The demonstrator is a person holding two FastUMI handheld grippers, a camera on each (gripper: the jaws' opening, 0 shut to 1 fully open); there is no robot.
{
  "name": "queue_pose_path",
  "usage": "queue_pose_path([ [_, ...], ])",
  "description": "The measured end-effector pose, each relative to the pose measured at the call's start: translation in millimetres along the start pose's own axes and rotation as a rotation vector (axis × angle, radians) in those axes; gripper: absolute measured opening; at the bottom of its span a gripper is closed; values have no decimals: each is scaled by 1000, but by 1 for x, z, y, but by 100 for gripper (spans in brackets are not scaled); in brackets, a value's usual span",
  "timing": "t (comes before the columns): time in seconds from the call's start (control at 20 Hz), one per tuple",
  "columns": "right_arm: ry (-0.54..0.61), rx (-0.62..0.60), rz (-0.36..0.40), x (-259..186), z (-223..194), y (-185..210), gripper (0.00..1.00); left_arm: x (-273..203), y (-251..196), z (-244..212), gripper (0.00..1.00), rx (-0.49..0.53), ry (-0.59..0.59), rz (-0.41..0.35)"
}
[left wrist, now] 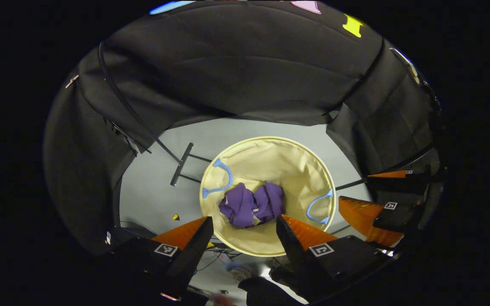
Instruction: Grasp the clothes on the hanger with both hands and then place them into the laundry hamper below.
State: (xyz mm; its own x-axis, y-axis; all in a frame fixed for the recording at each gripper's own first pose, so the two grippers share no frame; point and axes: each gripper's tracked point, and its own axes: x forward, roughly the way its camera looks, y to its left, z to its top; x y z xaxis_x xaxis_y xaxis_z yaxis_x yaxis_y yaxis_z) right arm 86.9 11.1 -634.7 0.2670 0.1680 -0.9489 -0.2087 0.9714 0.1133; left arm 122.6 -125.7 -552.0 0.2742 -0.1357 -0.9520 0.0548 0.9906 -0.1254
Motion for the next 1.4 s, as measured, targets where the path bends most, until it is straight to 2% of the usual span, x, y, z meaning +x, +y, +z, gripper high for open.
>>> queue_pose_path([
  [0.15, -32, 29, 0, -12, 2, 6, 99, -16, -6, 1, 96, 3, -25, -23],
  [0.45, -143, 36, -20, -62, 14, 1, 99, -59, -16, 12, 96, -5, -104, -78],
  [0.7, -261, 78, -31, -111, 40, 6, 99, -113, -18, 29, 96, 5, -217, -92],
  [0.95, -439, 63, -64, -175, 74, 5, 99, -194, -25, 63, 96, 44, -404, -98],
  [1.4, -719, 65, -78, -333, 120, 31, 99, -328, -29, 92, 96, 137, -721, -51],
])
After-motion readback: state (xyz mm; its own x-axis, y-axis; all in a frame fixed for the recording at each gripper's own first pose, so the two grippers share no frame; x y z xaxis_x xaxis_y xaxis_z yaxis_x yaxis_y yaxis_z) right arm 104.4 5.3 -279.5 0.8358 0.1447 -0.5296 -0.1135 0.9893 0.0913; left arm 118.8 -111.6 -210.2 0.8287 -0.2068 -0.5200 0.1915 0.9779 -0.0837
